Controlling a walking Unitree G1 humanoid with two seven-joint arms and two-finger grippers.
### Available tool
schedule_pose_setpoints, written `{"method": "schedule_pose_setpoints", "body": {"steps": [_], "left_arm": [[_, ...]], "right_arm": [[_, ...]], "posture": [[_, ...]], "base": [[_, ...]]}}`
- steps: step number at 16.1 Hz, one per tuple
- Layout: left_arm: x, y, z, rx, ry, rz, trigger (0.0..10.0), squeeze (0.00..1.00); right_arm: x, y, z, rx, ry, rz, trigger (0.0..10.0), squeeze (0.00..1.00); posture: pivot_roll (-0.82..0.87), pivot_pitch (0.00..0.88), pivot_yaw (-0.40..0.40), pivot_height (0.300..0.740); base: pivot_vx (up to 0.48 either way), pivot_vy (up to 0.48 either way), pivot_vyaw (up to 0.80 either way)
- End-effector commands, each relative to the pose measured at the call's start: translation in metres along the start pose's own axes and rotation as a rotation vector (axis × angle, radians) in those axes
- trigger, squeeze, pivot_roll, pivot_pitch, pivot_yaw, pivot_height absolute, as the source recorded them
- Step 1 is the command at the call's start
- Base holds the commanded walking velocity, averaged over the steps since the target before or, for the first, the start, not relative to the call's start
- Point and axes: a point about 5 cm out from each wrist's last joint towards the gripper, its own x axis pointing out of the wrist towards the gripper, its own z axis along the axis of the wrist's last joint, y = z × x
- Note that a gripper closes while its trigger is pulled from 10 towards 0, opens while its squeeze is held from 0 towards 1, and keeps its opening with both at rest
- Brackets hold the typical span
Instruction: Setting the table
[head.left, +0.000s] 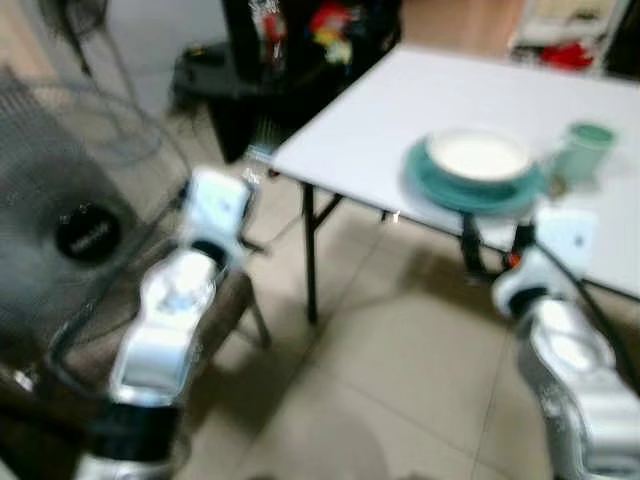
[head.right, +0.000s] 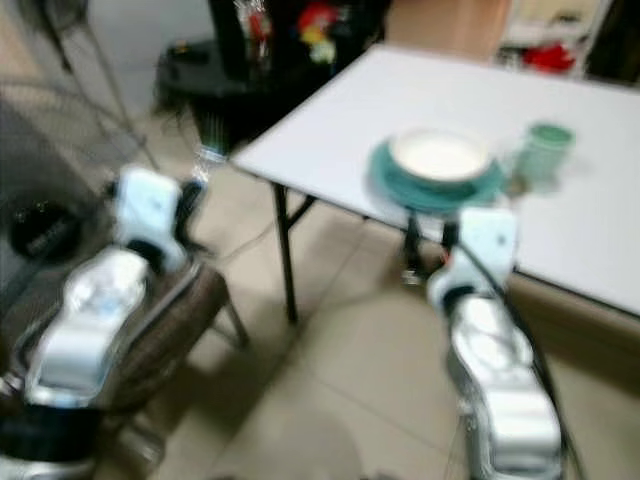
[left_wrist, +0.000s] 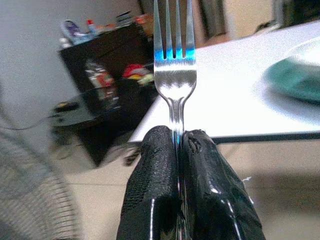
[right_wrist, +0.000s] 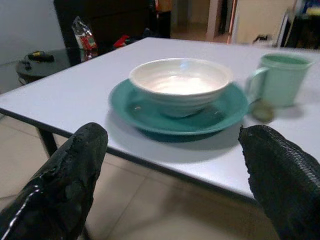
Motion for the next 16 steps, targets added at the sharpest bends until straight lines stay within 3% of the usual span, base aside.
{"method": "schedule_pose_setpoints", "body": {"steps": [1, 12, 16], "left_arm": [[-0.004, 0.015, 0.001, -0.003, -0.006, 0.050, 10.0, 0.00], [-0.008, 0.024, 0.000, -0.021, -0.014, 0.090, 10.0, 0.00], [-0.007, 0.025, -0.001, -0.015, -0.012, 0.084, 10.0, 0.00]], "right_arm": [[0.001, 0.014, 0.004, -0.001, -0.018, 0.077, 10.0, 0.00], [0.009, 0.021, 0.012, -0.084, -0.084, 0.141, 10.0, 0.00], [0.011, 0.021, 0.012, -0.071, -0.082, 0.140, 10.0, 0.00]], "posture": [[0.05, 0.000, 0.075, 0.740], [0.06, 0.000, 0.049, 0.740], [0.06, 0.000, 0.045, 0.740]], "base": [[0.000, 0.000, 0.00], [0.329, 0.000, 0.00], [0.338, 0.000, 0.00]]}}
